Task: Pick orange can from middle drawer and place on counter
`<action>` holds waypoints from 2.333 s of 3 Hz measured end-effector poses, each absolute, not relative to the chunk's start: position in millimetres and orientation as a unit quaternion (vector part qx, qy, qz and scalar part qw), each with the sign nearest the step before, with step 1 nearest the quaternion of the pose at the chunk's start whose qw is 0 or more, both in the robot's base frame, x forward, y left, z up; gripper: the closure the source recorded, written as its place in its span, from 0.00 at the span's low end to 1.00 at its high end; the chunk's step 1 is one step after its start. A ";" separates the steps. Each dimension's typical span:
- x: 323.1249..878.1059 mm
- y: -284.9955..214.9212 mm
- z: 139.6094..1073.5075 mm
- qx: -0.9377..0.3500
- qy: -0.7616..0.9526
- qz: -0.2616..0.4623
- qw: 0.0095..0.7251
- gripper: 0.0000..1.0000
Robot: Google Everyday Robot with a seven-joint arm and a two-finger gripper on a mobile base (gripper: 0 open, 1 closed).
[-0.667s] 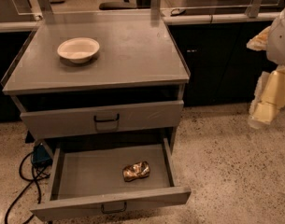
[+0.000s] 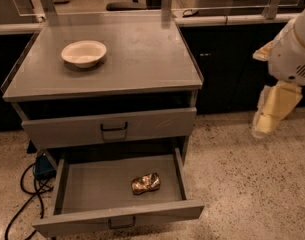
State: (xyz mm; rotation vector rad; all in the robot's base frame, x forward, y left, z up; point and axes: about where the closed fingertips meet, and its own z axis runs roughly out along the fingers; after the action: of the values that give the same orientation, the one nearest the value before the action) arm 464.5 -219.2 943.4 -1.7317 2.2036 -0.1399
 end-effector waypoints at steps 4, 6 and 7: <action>500.9 -173.5 845.6 -0.623 0.763 -0.017 0.172 0.00; 427.9 -82.1 656.6 -0.647 0.718 0.157 0.203 0.00; 438.8 -51.6 567.3 -0.626 0.723 0.201 0.211 0.00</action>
Offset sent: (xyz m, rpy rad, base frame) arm 0.0287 -0.0033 -0.0185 -0.0041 -0.0116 -0.0318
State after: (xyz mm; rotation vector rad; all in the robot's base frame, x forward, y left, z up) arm 438.8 -51.6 567.3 -1.7386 2.0105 0.5599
